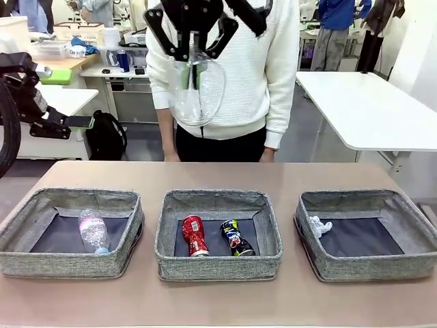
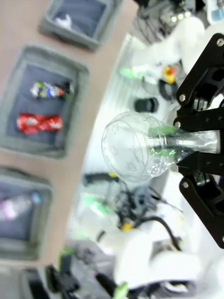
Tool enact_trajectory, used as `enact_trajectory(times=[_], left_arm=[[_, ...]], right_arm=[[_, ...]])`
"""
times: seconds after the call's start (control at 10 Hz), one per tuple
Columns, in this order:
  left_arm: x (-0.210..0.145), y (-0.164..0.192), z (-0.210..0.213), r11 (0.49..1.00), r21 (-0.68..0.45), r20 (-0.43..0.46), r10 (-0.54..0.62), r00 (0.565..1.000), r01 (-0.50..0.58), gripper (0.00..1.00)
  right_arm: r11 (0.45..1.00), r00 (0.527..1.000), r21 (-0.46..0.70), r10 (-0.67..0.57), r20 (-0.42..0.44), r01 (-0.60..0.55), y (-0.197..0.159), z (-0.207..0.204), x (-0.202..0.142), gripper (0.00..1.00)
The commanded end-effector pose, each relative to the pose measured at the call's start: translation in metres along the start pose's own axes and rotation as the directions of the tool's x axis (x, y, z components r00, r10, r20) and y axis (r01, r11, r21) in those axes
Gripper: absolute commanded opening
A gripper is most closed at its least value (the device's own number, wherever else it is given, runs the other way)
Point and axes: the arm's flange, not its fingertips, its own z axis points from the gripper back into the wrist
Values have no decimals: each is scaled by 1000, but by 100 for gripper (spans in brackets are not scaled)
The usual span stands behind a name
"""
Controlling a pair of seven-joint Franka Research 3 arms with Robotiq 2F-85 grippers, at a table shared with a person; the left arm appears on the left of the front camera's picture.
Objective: Sort the waste into the appropriate baskets.
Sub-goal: Pick up the waste item pointed out by the person.
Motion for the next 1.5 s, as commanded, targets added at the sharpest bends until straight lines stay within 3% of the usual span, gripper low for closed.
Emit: enact_trajectory(times=[0.0, 0.1, 0.6, 0.7, 1.4], left_arm=[[-2, -1, -2, 999, -22, 9, -25, 1000, 25, 100], [-2, -1, -2, 999, -22, 9, -25, 1000, 25, 100], [-2, -1, -2, 999, -22, 9, -25, 1000, 25, 100], [-2, -1, -2, 999, -22, 9, -25, 1000, 25, 100], [-2, -1, -2, 999, -22, 9, -25, 1000, 25, 100]], right_arm=[[988, 987, 48, -142, -74, 146, 2, 26, 1, 11], [990, 986, 11, -143, -85, 144, 6, 28, -3, 11], [973, 976, -75, -217, 14, 217, -1, 35, -4, 11], [984, 985, -38, -172, -19, 172, -11, 19, -12, 11], [984, 985, -38, -172, -19, 172, -11, 19, -12, 11]])
